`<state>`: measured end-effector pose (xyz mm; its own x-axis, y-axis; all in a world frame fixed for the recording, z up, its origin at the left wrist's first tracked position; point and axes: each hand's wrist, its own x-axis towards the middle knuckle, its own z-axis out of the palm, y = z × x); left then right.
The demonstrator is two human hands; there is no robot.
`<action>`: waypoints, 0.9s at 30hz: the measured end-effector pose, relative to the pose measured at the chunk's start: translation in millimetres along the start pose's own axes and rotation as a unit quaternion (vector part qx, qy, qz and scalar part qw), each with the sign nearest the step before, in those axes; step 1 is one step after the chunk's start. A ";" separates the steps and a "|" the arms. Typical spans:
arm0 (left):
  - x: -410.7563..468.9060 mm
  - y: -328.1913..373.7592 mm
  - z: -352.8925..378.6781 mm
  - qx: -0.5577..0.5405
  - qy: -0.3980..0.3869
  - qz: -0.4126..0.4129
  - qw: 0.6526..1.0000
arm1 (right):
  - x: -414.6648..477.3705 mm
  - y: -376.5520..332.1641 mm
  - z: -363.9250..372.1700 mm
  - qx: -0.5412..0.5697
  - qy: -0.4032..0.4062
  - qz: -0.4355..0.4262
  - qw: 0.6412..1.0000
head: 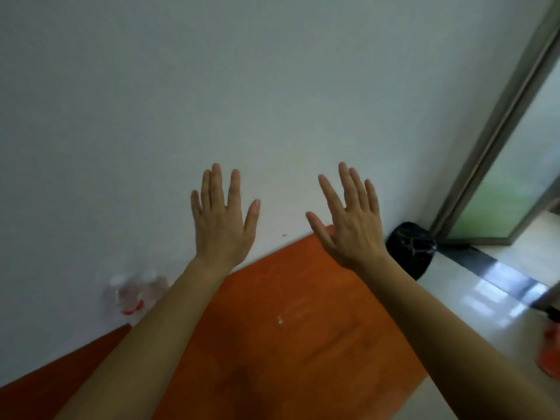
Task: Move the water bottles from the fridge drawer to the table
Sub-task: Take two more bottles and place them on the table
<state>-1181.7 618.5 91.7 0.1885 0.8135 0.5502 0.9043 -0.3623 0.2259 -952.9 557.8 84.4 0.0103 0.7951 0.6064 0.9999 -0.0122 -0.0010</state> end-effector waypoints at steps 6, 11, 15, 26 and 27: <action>-23.5 213.5 10.6 -0.069 0.003 0.160 0.985 | -107.2 172.1 -103.7 -0.067 0.019 0.151 0.986; -93.5 402.0 21.7 -0.148 -0.027 0.263 0.953 | -234.3 299.6 -190.3 -0.110 0.023 0.250 0.962; -160.0 537.4 30.3 -0.207 -0.066 0.332 0.918 | -334.0 380.4 -252.8 -0.146 0.032 0.331 0.932; -270.6 837.7 92.6 -0.296 -0.131 0.492 0.808 | -530.8 577.7 -341.8 -0.229 0.015 0.489 0.842; -278.1 865.9 103.2 -0.297 -0.137 0.503 0.800 | -542.9 598.2 -345.9 -0.240 0.006 0.495 0.835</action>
<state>-411.6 125.6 51.3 0.8569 0.0148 0.5152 -0.0833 -0.9825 0.1667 -362.6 -90.9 29.6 0.8277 0.2453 0.5047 0.3832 -0.9041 -0.1892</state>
